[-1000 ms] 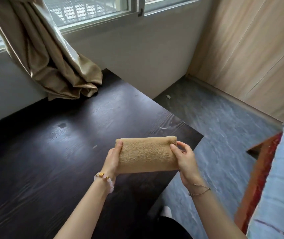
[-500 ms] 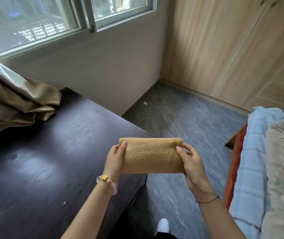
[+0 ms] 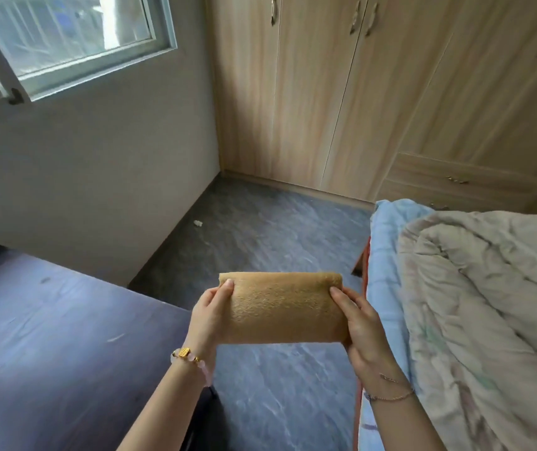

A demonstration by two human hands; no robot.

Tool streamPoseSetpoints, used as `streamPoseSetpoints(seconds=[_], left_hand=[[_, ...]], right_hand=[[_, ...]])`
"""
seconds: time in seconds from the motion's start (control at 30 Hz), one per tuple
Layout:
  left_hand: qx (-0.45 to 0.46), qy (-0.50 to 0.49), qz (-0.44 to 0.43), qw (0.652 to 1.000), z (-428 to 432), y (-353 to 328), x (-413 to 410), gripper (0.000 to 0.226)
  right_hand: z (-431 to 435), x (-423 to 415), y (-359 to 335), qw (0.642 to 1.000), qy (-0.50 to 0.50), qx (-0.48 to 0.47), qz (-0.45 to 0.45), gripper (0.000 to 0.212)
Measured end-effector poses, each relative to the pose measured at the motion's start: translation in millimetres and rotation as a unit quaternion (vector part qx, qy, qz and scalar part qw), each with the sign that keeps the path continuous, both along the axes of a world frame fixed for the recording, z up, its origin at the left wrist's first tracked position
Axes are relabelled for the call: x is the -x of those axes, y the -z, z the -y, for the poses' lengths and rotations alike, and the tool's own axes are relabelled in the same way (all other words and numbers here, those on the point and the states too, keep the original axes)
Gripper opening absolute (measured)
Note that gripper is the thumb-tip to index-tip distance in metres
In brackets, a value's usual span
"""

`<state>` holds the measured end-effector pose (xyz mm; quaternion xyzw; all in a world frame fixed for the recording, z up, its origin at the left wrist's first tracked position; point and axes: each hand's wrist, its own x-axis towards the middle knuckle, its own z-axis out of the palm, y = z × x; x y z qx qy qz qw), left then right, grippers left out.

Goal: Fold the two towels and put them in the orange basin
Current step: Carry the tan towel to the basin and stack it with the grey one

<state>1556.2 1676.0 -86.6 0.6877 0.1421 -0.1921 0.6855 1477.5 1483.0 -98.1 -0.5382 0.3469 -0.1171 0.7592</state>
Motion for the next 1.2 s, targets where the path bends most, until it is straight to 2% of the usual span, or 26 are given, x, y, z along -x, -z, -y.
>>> streamPoseSetpoints(seconds=[0.3,0.43,0.53,0.7,0.9,1.03,1.2], left_hand=[[0.0,0.061,0.006,0.998,76,-5,-43,0.025],[0.006,0.074,-0.015,0.997,101,3,-79,0.024],[0.024,0.073,-0.03,0.997,124,7,-117,0.02],[0.042,0.073,-0.023,0.996,167,6,-205,0.018],[0.044,0.088,-0.026,0.995,219,-9,-298,0.017],[0.053,0.105,-0.038,0.992,246,-14,-343,0.025],[0.052,0.141,-0.074,0.986,280,-11,-391,0.037]], right_hand=[[62,-21,0,0.996,0.091,-0.006,0.006,0.018],[85,-50,6,0.995,0.101,-0.006,-0.003,0.021],[106,-86,11,0.994,0.107,-0.013,-0.007,0.029],[152,-172,10,0.996,0.094,-0.007,-0.007,0.028],[203,-260,-10,0.996,0.08,-0.049,-0.001,0.029],[226,-300,-19,0.994,0.073,-0.08,0.013,0.018],[256,-340,-20,0.992,0.117,-0.052,0.003,0.026]])
